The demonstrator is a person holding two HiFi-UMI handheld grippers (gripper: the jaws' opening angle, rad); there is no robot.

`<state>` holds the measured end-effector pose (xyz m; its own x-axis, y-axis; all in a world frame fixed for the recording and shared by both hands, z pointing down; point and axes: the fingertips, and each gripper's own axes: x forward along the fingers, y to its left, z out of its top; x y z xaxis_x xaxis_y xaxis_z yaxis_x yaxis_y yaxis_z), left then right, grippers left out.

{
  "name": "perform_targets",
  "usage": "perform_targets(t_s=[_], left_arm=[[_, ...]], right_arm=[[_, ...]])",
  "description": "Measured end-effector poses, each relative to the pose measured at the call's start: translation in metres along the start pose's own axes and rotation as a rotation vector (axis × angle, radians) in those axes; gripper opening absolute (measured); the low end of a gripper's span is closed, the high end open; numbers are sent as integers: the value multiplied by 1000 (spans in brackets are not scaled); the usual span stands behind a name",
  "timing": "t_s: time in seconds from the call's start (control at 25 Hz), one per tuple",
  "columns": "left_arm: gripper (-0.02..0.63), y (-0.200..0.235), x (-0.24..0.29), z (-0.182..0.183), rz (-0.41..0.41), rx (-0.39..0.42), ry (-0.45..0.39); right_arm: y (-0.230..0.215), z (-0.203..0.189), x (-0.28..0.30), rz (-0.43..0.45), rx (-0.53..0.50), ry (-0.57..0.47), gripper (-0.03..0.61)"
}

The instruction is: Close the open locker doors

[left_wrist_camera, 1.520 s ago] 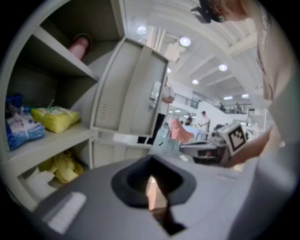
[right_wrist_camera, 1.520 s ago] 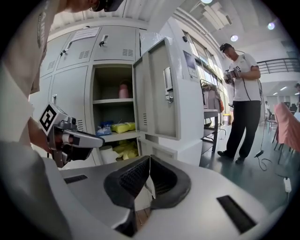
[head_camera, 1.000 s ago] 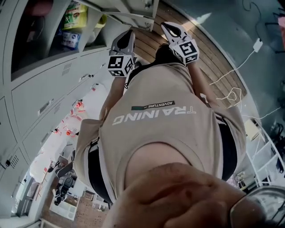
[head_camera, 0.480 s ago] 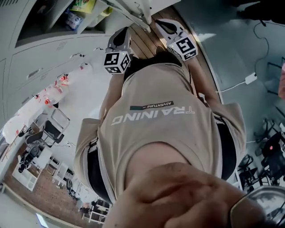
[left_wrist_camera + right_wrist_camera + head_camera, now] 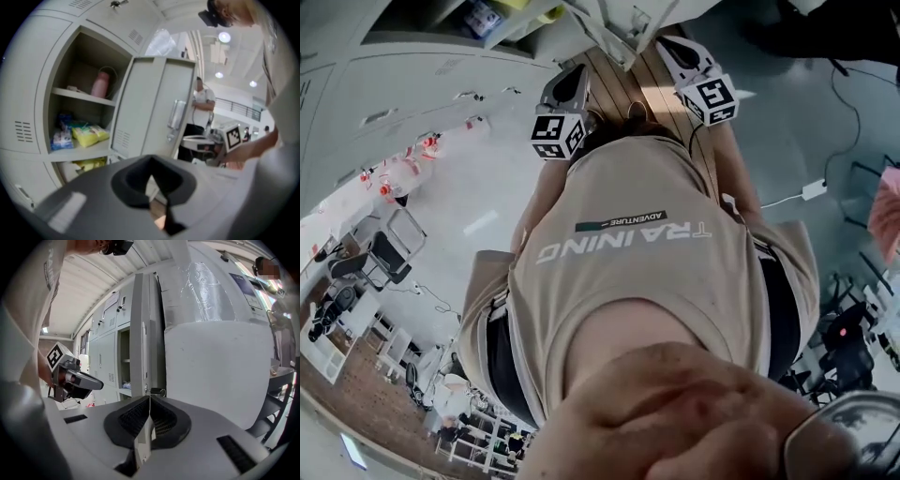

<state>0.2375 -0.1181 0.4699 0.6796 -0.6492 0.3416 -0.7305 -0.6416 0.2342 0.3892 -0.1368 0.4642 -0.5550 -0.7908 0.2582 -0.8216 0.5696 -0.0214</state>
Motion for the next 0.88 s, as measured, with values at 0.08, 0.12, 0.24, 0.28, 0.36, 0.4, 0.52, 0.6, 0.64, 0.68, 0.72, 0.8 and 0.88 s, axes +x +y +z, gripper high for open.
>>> perform_targets(t_s=[0.08, 0.12, 0.24, 0.28, 0.36, 0.4, 0.52, 0.6, 0.64, 0.68, 0.72, 0.8, 0.88], left_arm=[[0, 5, -3, 2, 6, -1, -9], [0, 9, -4, 2, 11, -3, -15], [0, 23, -9, 1, 39, -9, -33], [0, 26, -11, 1, 48, -13, -39], [0, 28, -12, 1, 64, -22, -49], [0, 28, -12, 2, 69, -24, -52], [0, 30, -18, 5, 87, -10, -63], [0, 36, -24, 3, 117, -24, -65], [0, 37, -26, 2, 132, -36, -67], [0, 38, -29, 2, 144, -43, -71], [0, 39, -32, 3, 156, -44, -76], [0, 43, -38, 5, 185, -40, -84], [0, 48, -46, 5, 224, -48, -89]], right_arm=[[0, 2, 3, 5, -8, 6, 15], [1, 1, 6, 8, -10, 11, 15], [9, -2, 14, 27, -12, 22, 15], [13, -2, 14, 42, -20, 22, 15], [18, -1, 15, 72, -48, 22, 15], [21, 1, 16, 84, -58, 23, 15], [35, 7, 17, 134, -42, 14, 15], [48, 11, 19, 180, -22, 3, 15], [53, 13, 19, 203, -20, 1, 15], [58, 16, 19, 225, -20, 0, 15], [62, 19, 20, 245, -18, -3, 15], [68, 26, 24, 283, -1, -17, 15], [74, 32, 27, 320, 15, -30, 15]])
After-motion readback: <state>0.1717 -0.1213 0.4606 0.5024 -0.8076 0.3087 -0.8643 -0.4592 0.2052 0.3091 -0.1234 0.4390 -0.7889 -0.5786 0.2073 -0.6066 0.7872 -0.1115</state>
